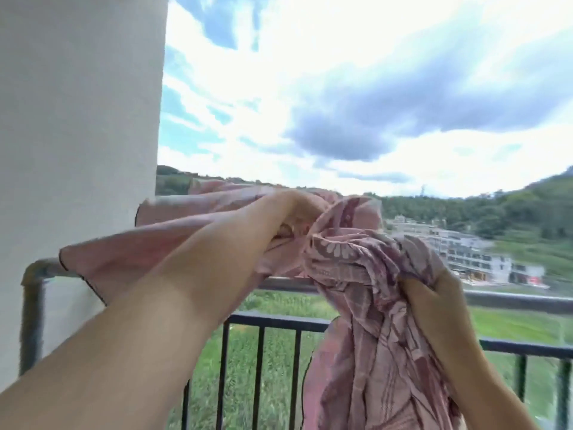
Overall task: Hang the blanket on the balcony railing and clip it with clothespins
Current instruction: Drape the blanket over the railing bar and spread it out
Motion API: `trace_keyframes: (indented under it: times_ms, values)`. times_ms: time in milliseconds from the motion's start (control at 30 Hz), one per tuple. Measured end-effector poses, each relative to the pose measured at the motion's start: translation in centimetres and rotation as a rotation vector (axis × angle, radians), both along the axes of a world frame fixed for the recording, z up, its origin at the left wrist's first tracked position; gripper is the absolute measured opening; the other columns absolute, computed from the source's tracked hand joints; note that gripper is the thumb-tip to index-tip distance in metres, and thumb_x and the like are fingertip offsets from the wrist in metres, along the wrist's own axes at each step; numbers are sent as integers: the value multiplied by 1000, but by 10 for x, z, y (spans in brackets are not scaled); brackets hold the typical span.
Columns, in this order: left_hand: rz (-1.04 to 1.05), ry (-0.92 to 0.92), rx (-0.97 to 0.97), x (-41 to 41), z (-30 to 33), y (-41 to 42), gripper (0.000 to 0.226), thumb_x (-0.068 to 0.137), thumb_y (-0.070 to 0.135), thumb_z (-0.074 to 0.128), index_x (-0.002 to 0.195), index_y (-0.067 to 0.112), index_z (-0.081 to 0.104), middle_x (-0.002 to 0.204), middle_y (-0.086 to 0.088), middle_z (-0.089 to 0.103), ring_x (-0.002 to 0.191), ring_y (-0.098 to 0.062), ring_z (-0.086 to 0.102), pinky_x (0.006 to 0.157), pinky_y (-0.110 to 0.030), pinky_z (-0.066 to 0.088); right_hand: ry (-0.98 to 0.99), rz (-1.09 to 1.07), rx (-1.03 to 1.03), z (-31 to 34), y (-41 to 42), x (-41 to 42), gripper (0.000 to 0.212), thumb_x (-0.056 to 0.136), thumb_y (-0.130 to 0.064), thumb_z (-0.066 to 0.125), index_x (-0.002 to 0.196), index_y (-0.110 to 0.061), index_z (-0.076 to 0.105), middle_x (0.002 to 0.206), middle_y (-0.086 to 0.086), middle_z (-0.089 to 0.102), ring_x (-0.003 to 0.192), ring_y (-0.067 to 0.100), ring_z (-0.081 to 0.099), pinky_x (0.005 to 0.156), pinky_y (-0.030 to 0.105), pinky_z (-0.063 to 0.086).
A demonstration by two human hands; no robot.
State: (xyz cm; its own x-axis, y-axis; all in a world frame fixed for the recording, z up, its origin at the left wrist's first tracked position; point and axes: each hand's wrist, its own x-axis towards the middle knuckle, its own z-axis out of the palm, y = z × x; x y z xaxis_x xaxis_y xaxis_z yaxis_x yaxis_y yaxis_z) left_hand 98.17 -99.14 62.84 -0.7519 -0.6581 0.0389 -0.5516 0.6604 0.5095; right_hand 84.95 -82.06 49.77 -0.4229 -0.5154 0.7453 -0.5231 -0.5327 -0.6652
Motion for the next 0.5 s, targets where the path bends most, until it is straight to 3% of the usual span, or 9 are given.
trace_keyframes:
  times_ms: [67,100,200,267,300,333,400,433,500]
  values:
    - [76,-103,-174,10,-30,-7,21,86,14,55,103,10,65,108,-4,65,91,-18,62,102,-45,46,-47,-40,22,-9,-12,5,12,79,-3,54,78,-11,63,70,10,66,64,25,60,51,22,41]
    - [86,-47,-249,18,-45,-6,23,89,11,52,108,10,65,107,-1,64,90,-14,60,99,-36,47,-66,-57,28,-12,-17,7,10,79,-5,53,80,-9,62,71,14,64,65,30,59,52,25,40]
    - [89,459,-358,54,-78,31,24,92,1,44,105,5,64,95,-1,62,80,-8,59,75,-16,50,-115,21,9,-22,-26,10,31,78,-6,51,103,-21,62,86,6,65,77,22,61,67,28,44]
    - [132,833,-337,71,-117,57,29,90,-5,41,85,14,63,76,-2,62,59,-3,56,58,-13,50,-129,171,-13,-31,-22,13,47,80,-1,50,110,-37,56,98,2,63,84,15,61,72,30,50]
    - [136,910,-264,74,-143,70,31,90,-4,41,81,17,61,68,-2,60,54,-4,55,54,-15,49,-127,267,-19,-36,-17,13,55,82,1,52,108,-48,52,105,3,62,91,15,61,77,31,53]
    - [107,902,-186,74,-171,85,26,92,0,43,81,17,60,66,-1,59,54,-6,55,54,-17,49,-119,357,-11,-44,-13,12,61,83,-1,56,102,-58,49,112,3,61,98,17,62,83,33,53]
    - [28,702,-21,61,-220,118,10,93,26,48,92,23,58,75,7,61,65,-2,57,63,-17,50,-113,488,67,-61,-4,6,52,82,-23,66,101,-66,45,118,-6,62,106,16,63,89,37,52]
    - [-6,584,21,52,-238,131,11,90,39,48,96,31,54,80,15,59,70,5,57,71,-16,49,-132,558,108,-69,1,2,48,77,-39,67,110,-64,43,119,-12,63,107,18,62,92,40,50]
    - [-14,535,41,27,-258,149,7,91,43,47,98,41,46,85,26,54,73,16,54,80,-12,46,-226,721,145,-87,7,-13,58,76,-57,60,128,-53,37,125,-8,61,110,29,57,96,54,43]
